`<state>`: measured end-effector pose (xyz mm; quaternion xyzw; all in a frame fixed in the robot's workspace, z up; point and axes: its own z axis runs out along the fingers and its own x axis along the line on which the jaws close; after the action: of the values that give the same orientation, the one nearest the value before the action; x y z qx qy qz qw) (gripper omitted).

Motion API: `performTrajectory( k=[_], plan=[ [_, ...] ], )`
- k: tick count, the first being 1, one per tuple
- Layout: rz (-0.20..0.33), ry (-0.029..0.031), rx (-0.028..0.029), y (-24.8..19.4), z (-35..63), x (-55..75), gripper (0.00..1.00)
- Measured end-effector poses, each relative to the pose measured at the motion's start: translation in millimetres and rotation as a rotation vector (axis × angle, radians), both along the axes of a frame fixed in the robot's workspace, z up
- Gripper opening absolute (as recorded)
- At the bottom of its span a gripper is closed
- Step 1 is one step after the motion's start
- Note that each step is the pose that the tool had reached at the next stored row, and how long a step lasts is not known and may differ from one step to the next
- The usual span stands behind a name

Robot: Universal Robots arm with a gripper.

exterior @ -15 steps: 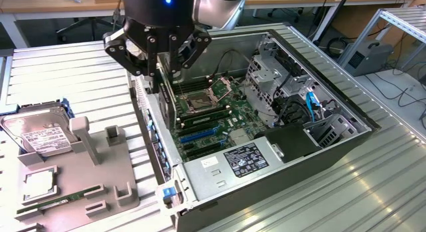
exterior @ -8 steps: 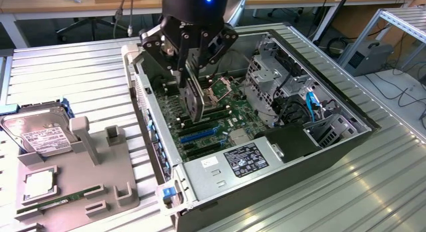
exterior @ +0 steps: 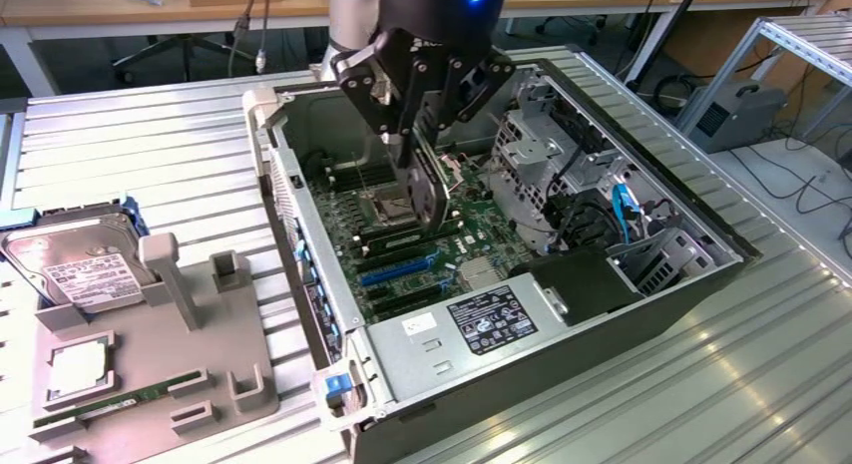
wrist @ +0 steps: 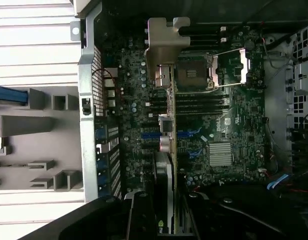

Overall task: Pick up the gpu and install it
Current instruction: 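Pick up the gpu and move the gpu toward the slot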

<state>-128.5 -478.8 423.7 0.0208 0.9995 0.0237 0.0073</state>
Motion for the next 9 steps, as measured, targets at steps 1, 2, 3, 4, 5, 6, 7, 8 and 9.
performTrajectory(
  k=[1, 2, 3, 4, 5, 6, 7, 8, 9],
  plan=[
    [0.000, 0.0000, 0.0000, 0.0, 0.0, 4.2, 0.27],
    [0.000, 0.0000, 0.0000, 0.0, 0.0, 7.5, 0.27],
    [0.000, 0.0000, 0.0001, 0.0, 0.0, 14.2, 0.27],
    [0.000, 0.0000, 0.0001, 0.0, 0.0, 19.1, 0.27],
    [0.000, 0.0000, 0.0000, 0.0, 0.0, 25.6, 0.27],
    [0.000, 0.0000, 0.0000, 0.0, 0.0, 35.7, 0.27],
    [0.000, 0.0000, 0.0001, 0.0, 0.0, 41.9, 0.27],
    [0.000, 0.0000, 0.0001, 0.0, 0.0, 49.0, 0.27],
    [0.000, 0.0000, 0.0001, 0.0, 0.0, 56.0, 0.27]
  ],
)
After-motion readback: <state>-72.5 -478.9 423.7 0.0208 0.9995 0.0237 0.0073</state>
